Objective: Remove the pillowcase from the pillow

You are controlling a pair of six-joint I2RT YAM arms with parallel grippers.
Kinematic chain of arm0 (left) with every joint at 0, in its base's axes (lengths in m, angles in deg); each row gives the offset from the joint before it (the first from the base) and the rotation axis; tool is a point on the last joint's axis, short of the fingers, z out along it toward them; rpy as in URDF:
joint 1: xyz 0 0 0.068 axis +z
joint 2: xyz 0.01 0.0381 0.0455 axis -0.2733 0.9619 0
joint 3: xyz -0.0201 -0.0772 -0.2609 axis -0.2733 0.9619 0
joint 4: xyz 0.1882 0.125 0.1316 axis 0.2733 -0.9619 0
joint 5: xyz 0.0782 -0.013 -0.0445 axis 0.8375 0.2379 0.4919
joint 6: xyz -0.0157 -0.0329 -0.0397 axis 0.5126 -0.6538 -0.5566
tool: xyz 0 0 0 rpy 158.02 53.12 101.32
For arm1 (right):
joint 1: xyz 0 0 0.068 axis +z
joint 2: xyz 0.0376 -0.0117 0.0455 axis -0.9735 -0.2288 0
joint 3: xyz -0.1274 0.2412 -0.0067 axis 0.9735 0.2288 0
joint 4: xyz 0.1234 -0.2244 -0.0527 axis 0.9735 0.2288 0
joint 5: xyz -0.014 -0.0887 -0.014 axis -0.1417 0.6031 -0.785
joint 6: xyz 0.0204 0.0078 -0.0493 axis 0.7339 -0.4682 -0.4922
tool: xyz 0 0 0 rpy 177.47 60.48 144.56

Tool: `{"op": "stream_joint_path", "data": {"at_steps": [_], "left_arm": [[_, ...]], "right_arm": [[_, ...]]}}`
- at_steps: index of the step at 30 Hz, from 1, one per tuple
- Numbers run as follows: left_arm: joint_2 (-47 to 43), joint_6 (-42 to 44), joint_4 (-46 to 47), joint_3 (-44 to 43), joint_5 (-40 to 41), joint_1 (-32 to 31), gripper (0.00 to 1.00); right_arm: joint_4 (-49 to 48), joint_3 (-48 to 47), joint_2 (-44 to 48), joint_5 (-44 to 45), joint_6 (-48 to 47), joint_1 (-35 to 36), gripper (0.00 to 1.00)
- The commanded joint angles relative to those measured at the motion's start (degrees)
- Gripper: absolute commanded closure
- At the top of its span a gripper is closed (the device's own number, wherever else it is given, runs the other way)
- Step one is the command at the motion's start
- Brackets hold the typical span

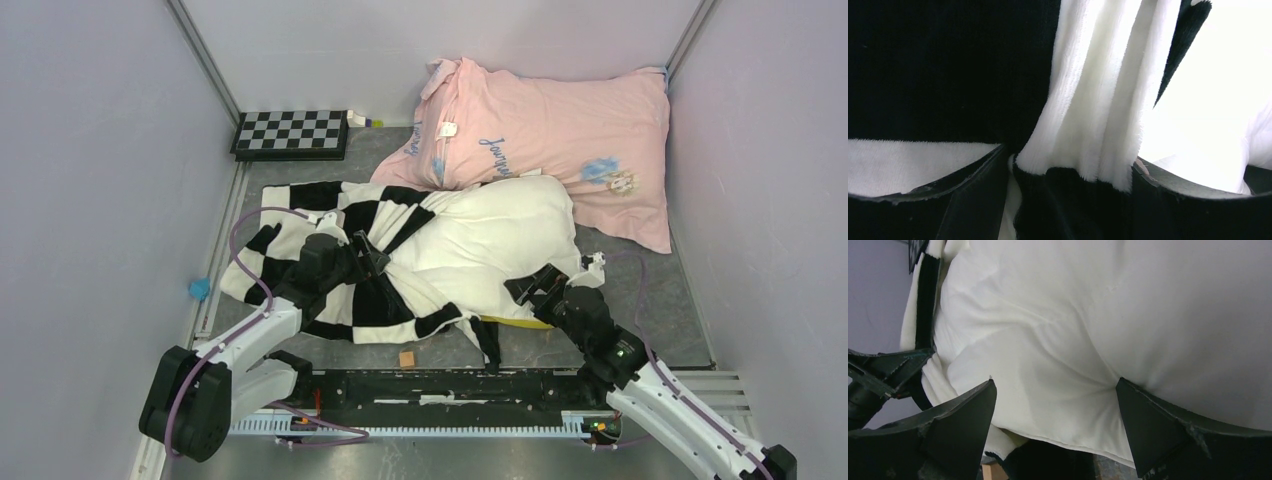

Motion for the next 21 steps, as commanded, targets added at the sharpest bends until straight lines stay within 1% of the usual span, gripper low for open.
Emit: {"op": "stream_joint_path", "data": {"at_steps": [1, 2, 3, 5, 8, 9, 11, 12, 16, 17, 18, 19, 20, 21], "left_arm": [[0.03, -1.32, 1.38, 0.73, -2.74, -0.58, 0.23], [0.12, -1.29, 1.52, 0.73, -2.70, -0.59, 0.23], [0.29, -1.28, 1.63, 0.70, -2.71, -0.59, 0.23], [0.33, -1.28, 1.70, 0.69, -2.70, -0.58, 0.23], [0.10, -1.29, 1.92, 0.84, -2.61, -0.56, 0.23], [0.02, -1.28, 1.92, 0.91, -2.54, -0.62, 0.24], [-0.36, -1.29, 2.01, 0.90, -2.52, -0.68, 0.24], [-0.55, -1.23, 2.01, 0.98, -2.39, -0.75, 0.24], [-1.52, -1.48, 1.92, 1.01, -2.26, -1.08, 0.24], [-1.87, -1.80, 1.92, 0.95, -2.32, -1.26, 0.24], [-2.08, -2.12, 1.87, 0.80, -2.34, -1.44, 0.24], [-2.39, -2.40, 1.83, 0.59, -2.37, -1.82, 0.24], [-2.50, -2.55, 1.83, 0.33, -2.32, -2.10, 0.24], [-2.59, -2.59, 1.83, 0.13, -2.07, -2.41, 0.24]], "right_arm": [[-3.95, 0.59, -8.19, 4.23, 5.71, 0.14, 0.02], [-5.41, 0.06, -10.63, 4.20, 5.10, 0.14, 0.03], [-7.12, -0.90, -13.50, 3.93, 4.39, 0.14, 0.08], [-9.56, -3.14, -18.46, 3.08, 2.95, 0.10, 0.25], [-11.05, -7.37, -24.28, 1.50, 0.47, 0.14, 0.35], [-10.92, -8.79, -25.61, 1.30, -0.34, 0.14, 0.37], [-10.90, -10.47, -26.85, 0.54, -1.30, 0.10, 0.44], [-10.78, -10.73, -26.96, 0.32, -1.28, 0.14, 0.45], [-12.07, -10.39, -25.96, -2.17, -2.05, 0.13, 0.45], [-13.21, -10.37, -25.83, -3.73, -3.92, 0.14, 0.42], [-15.44, -10.76, -25.88, -6.07, -8.75, 0.13, 0.36], [-16.57, -11.88, -26.26, -9.93, -13.17, 0.14, 0.26], [-15.93, -13.84, -26.98, -12.91, -18.98, 0.14, 0.18], [-14.20, -15.78, -27.89, -16.26, -23.61, 0.14, 0.13]]}}
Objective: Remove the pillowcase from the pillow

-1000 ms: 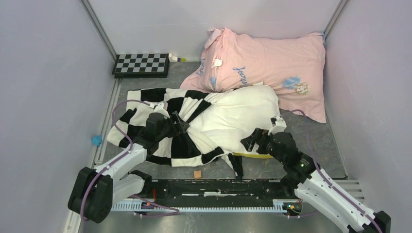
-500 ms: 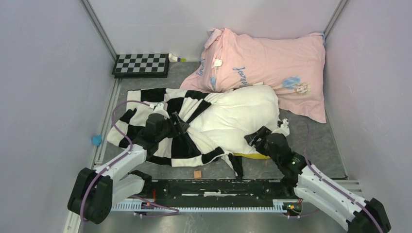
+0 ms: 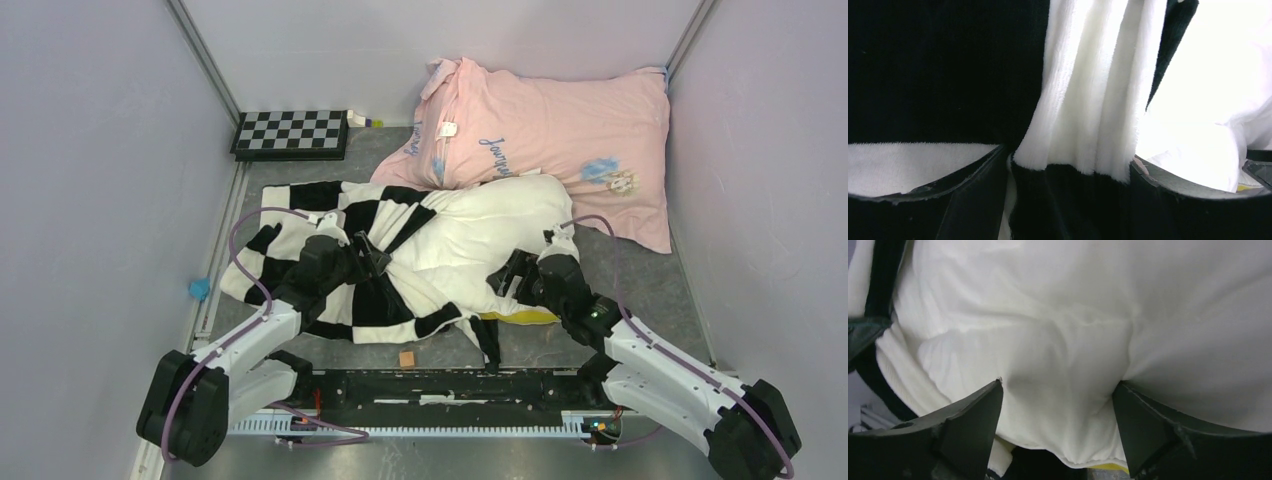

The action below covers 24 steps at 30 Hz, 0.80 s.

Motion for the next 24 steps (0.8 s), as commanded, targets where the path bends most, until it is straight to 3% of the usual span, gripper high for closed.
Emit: {"op": "stream_joint_path", "data": {"at_steps": [1, 4, 7, 12, 17, 19, 21, 24], "left_arm": [[-1.53, -2.57, 1.11, -0.58, -2.15, -1.91, 0.23], [-0.97, -2.25, 0.91, -1.04, -1.95, -2.05, 0.23], [-0.69, -2.06, 0.85, -0.87, -1.62, -2.18, 0.23], [-0.89, -1.78, 0.82, -0.53, -1.37, -2.32, 0.23], [-0.87, -1.52, 0.82, -0.18, -1.05, -2.50, 0.23], [-0.80, -1.36, 0.82, -0.16, -0.96, -2.50, 0.23], [-0.79, -1.28, 0.49, -0.41, -0.96, -2.57, 0.23], [-1.22, -1.25, -0.17, -0.90, -1.07, -2.62, 0.23]], "right_arm": [[-1.94, -9.09, -2.33, -14.83, -19.99, 0.36, 0.09], [8.63, -14.85, -5.14, -14.67, -30.38, 2.12, 0.04], [17.21, -18.24, -8.27, -7.20, -36.52, 6.69, 0.04], [25.13, -22.09, -16.87, 8.87, -36.12, 17.46, 0.02], [24.90, -22.48, -24.42, 13.99, -34.83, 20.83, 0.02], [23.86, -22.23, -26.05, 16.06, -33.99, 20.93, 0.09], [22.12, -22.22, -26.20, 16.48, -33.83, 21.02, 0.27], [17.52, -22.14, -22.48, 13.34, -35.03, 21.54, 0.41]]}}
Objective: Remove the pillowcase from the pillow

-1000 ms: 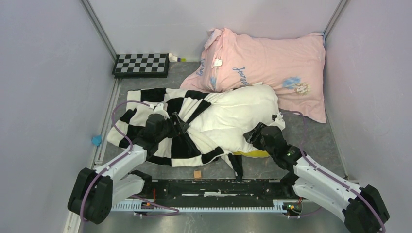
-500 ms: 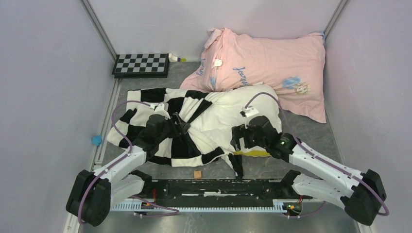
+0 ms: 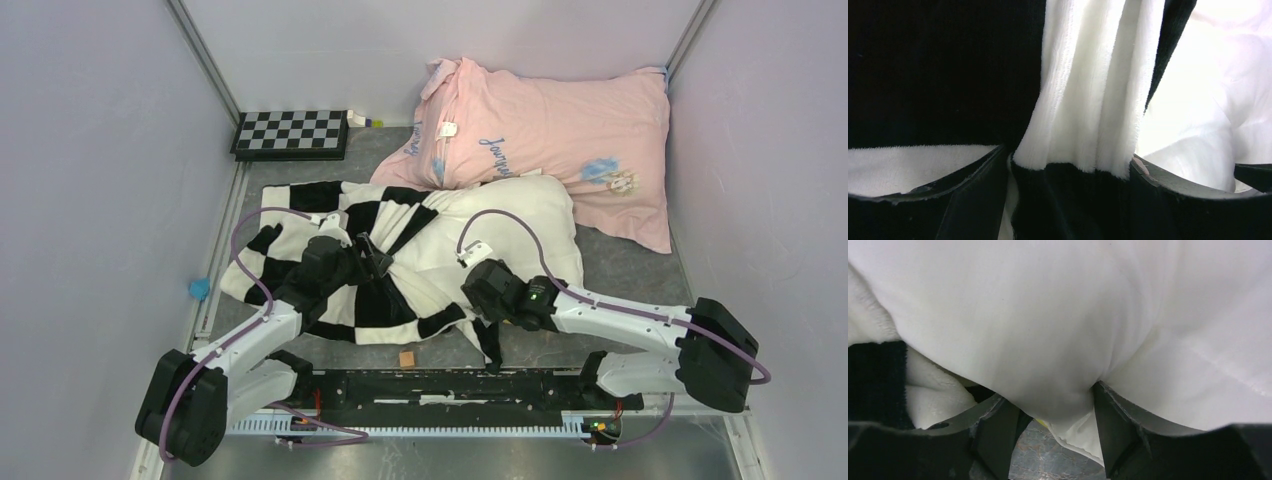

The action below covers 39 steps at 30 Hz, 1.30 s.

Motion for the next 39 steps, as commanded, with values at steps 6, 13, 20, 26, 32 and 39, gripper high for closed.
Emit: {"op": "stream_joint_path", "data": {"at_steps": [6, 13, 20, 26, 32, 39], "left_arm": [[-2.17, -2.46, -0.71, -1.87, -2.32, -1.34, 0.23], [-3.62, -3.99, -7.02, -7.20, -4.22, -3.88, 0.14], [-6.80, -3.59, -26.77, -22.55, 9.37, -15.59, 0.00], [-10.64, -1.49, -31.42, -28.38, 9.62, -20.25, 0.00], [-14.34, -2.99, -37.46, -30.22, 12.00, -22.97, 0.00], [-20.16, 3.84, -46.33, -38.16, 29.23, -23.27, 0.00]], "right_arm": [[-9.77, -0.96, 10.56, -4.50, -2.38, 0.47, 0.87], [-9.98, -5.15, 11.59, -7.55, -2.27, 0.52, 1.00], [-15.38, -11.67, 13.22, -7.90, -2.49, 0.47, 1.00], [-15.57, -18.67, 9.23, -4.52, -1.59, 0.24, 1.00], [-18.42, -19.17, 8.68, -3.75, 0.35, -1.46, 1.00], [-19.92, -18.30, 6.24, -4.18, 3.66, -4.98, 1.00]]}}
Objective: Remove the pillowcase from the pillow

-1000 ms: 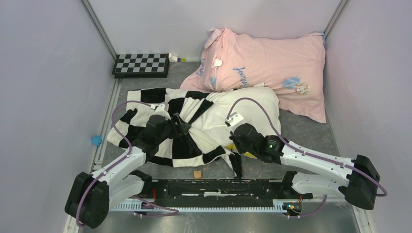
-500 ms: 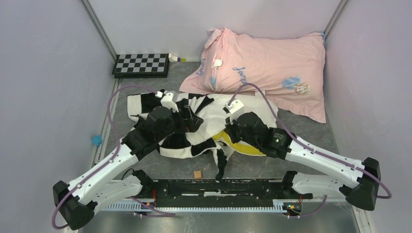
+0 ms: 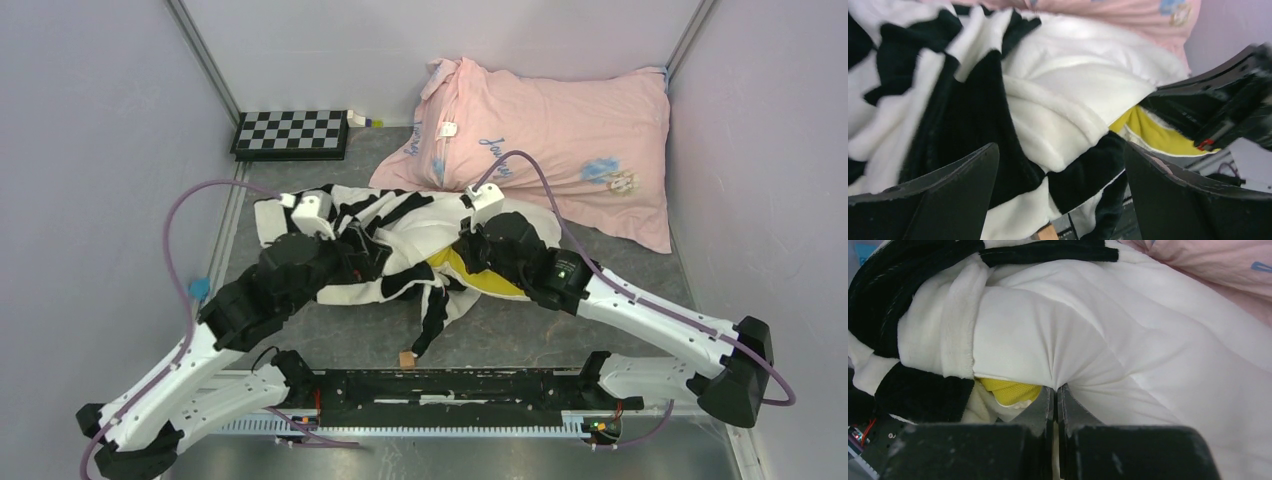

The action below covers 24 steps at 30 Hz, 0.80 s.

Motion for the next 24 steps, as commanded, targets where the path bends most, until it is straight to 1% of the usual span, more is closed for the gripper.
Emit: {"op": "stream_joint_path", "data": {"at_steps": [1, 4, 6, 9, 13, 15, 18, 21, 24], "left_arm": [[-2.74, 4.85, -3.75, -7.97, 7.75, -0.09, 0.00], [-0.76, 5.45, -0.30, -6.61, -0.93, -0.09, 0.00], [1.47, 4.66, -0.18, -6.66, -5.35, -0.09, 0.01], [2.87, 4.51, 0.36, -7.26, -10.54, -0.09, 0.04], [3.01, 4.18, 1.51, -7.30, -17.61, -0.26, 0.09], [3.47, 3.69, 1.48, -6.64, -19.45, -0.64, 0.12], [4.41, 2.47, 0.83, -4.40, -18.78, -2.11, 0.13], [4.84, 0.75, 0.62, -1.31, -15.48, -4.31, 0.10], [4.96, -1.54, -0.16, 1.77, -6.30, -6.36, 0.04]], "right_arm": [[-10.24, -1.42, -0.33, 1.53, 4.04, -2.86, 1.00], [-15.21, 0.05, -1.04, -0.57, 7.00, -5.79, 1.00], [-17.31, -0.55, -2.56, -3.03, 8.73, -7.53, 1.00], [-20.84, -3.10, -5.65, -5.46, 11.05, -8.55, 1.00], [-23.82, -5.97, -9.18, -6.10, 13.27, -8.81, 1.00], [-24.83, -7.06, -10.60, -6.17, 14.13, -8.97, 1.00], [-25.89, -8.46, -12.25, -7.09, 14.89, -9.23, 1.00], [-26.47, -8.77, -13.05, -7.41, 15.45, -9.41, 1.00], [-27.22, -8.42, -13.01, -7.99, 15.89, -9.52, 1.00]]}}
